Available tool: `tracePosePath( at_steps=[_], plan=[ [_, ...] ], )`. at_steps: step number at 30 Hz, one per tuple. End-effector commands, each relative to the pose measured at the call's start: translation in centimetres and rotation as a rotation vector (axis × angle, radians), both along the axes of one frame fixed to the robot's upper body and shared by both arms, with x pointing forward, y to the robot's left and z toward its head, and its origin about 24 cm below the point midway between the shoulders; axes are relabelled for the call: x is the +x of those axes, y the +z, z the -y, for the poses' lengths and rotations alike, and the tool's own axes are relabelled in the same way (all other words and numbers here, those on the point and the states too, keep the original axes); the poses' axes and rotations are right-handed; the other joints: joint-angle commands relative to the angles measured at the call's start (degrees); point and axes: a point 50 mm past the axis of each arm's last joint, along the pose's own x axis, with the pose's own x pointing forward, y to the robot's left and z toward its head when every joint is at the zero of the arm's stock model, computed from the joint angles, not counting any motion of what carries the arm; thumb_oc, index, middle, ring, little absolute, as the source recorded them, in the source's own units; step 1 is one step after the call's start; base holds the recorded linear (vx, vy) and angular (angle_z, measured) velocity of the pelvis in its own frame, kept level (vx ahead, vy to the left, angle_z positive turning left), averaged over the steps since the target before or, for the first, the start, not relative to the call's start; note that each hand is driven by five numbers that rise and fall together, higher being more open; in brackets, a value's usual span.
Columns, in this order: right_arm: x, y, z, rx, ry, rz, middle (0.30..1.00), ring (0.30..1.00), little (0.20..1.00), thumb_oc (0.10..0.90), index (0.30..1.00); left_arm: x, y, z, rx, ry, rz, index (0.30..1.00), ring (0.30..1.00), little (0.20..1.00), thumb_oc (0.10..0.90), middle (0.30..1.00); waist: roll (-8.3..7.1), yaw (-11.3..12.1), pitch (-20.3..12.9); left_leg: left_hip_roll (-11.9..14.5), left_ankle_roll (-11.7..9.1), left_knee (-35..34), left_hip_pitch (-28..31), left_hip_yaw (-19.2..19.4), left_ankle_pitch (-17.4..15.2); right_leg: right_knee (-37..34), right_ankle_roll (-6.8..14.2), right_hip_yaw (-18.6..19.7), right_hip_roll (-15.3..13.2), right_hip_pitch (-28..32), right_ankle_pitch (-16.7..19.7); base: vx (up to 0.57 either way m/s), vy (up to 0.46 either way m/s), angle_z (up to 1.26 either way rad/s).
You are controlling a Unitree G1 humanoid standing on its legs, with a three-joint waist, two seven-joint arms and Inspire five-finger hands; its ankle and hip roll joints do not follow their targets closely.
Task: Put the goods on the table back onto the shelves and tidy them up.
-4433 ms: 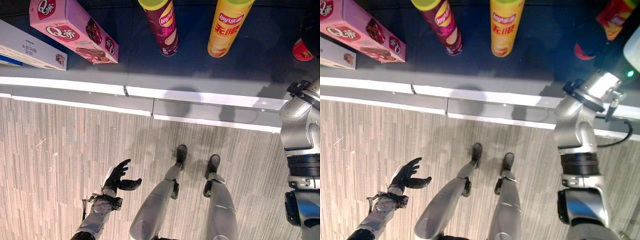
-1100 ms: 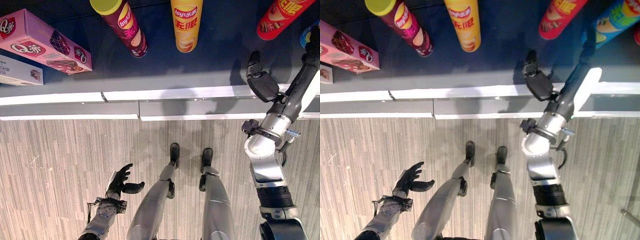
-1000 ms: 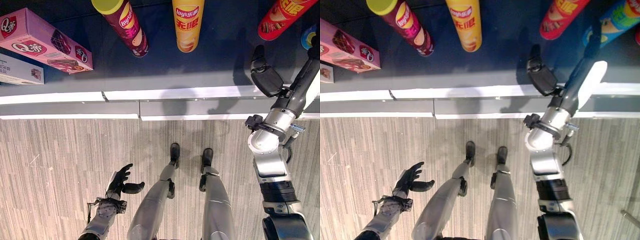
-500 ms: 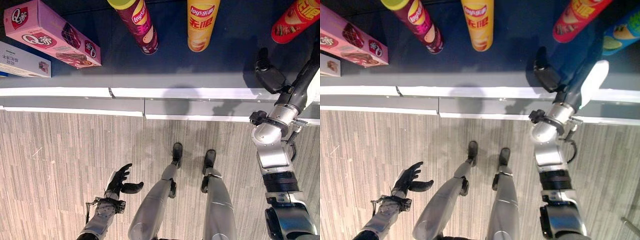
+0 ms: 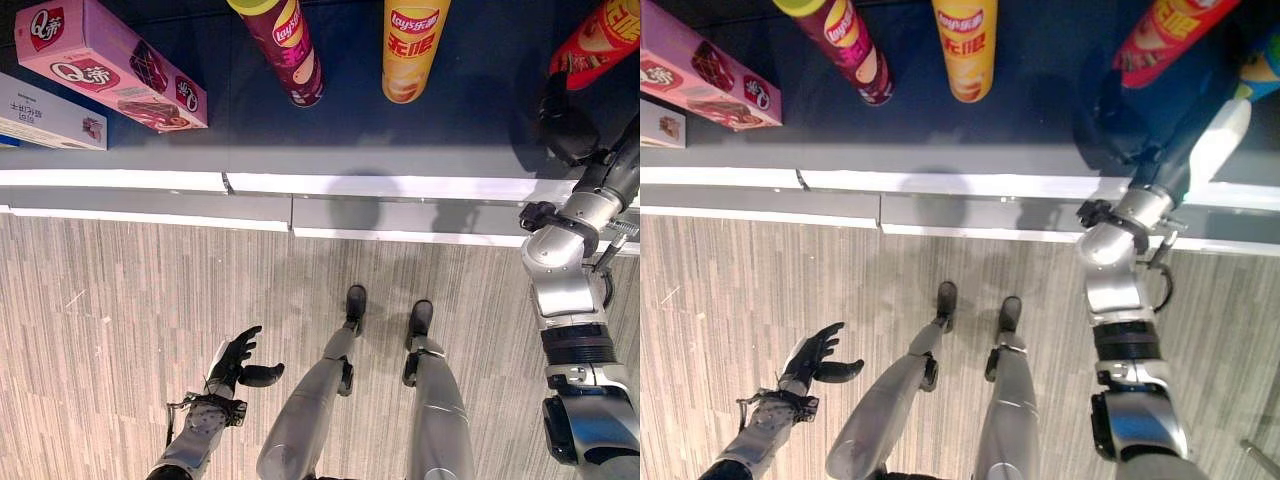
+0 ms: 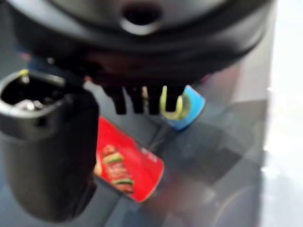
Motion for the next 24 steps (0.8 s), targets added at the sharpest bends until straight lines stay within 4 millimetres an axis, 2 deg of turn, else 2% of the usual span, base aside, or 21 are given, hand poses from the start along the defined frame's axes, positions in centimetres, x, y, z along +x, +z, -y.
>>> tracePosePath(
  at_steps=[1,9,24],
  plan=[
    [-2.1,6.7,0.6,-0.100,-0.024,0.259,0.900,0.900,0.900,0.800,0.900,-1.4,0.3,-2.6,0.041,0.029,0.000,0.900,0.900,0.900,0.800,0.900,-0.78,-0.35,-0.10,3.28,-2.81,8.53,1.06,-0.69,-12.81,-18.57,6.30,-0.88,-6.44,4.00,17.09,0.00,0.000,0.00],
    [-1.6,7.6,0.7,-0.110,0.007,0.239,0.900,0.900,0.900,0.800,0.900,-1.5,0.4,-2.9,0.040,0.025,-0.001,0.900,0.900,0.900,0.800,0.900,-0.55,0.26,-0.10,3.51,-2.91,8.41,1.36,-0.87,-12.96,-18.32,6.24,-0.75,-6.13,4.14,16.69,0.00,0.000,0.00],
    [-0.8,8.0,0.3,-0.146,0.075,0.187,0.900,0.900,0.900,0.800,0.900,-1.7,0.4,-3.3,0.038,0.025,-0.012,0.900,0.900,0.900,0.800,0.900,-0.85,0.81,-0.10,3.66,-3.09,8.54,1.22,-0.96,-12.73,-18.09,6.10,-1.06,-6.05,4.20,16.59,0.00,-0.002,0.01]
  ],
)
